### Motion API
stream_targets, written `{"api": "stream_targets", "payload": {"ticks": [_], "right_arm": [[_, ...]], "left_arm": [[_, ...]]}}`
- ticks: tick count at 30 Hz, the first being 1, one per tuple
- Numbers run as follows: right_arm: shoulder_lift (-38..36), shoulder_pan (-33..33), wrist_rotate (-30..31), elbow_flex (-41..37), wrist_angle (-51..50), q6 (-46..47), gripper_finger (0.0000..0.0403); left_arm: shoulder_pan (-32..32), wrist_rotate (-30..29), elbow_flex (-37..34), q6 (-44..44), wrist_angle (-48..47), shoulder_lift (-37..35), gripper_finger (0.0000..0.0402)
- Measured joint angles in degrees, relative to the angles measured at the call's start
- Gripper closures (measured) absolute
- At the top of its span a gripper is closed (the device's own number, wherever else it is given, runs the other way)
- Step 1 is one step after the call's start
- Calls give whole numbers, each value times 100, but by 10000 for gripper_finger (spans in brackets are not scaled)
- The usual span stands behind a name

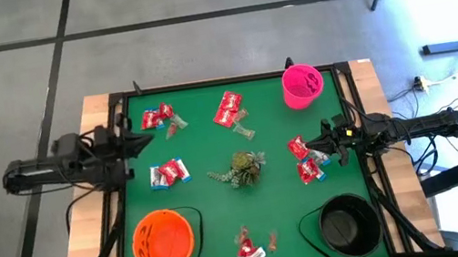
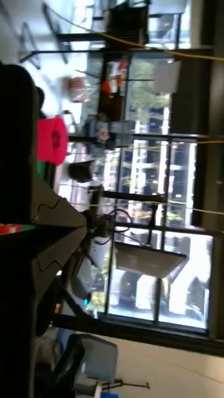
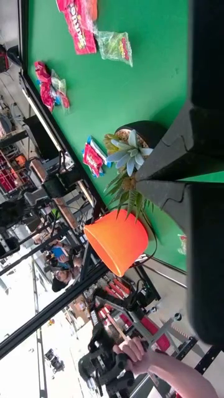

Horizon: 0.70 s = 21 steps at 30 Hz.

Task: Sort candy
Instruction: Put the red candy into the orange bucket

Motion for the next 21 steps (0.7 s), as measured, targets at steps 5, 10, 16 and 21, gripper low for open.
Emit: {"api": "stream_targets", "payload": {"ticks": [5, 10, 16, 21], "right_arm": [[1, 2, 0, 1, -2, -1, 395], [2, 2, 0, 2, -2, 0, 395], [2, 0, 0, 0, -2, 0, 395], [2, 0, 0, 0, 0, -2, 395]], "left_arm": [[0, 25, 443, -277, 23, 968, 401], [-2, 292, 539, -876, 1074, 1625, 401], [0, 321, 544, -241, 1308, 1812, 401], [69, -1255, 544, -110, 654, 1812, 401]]}}
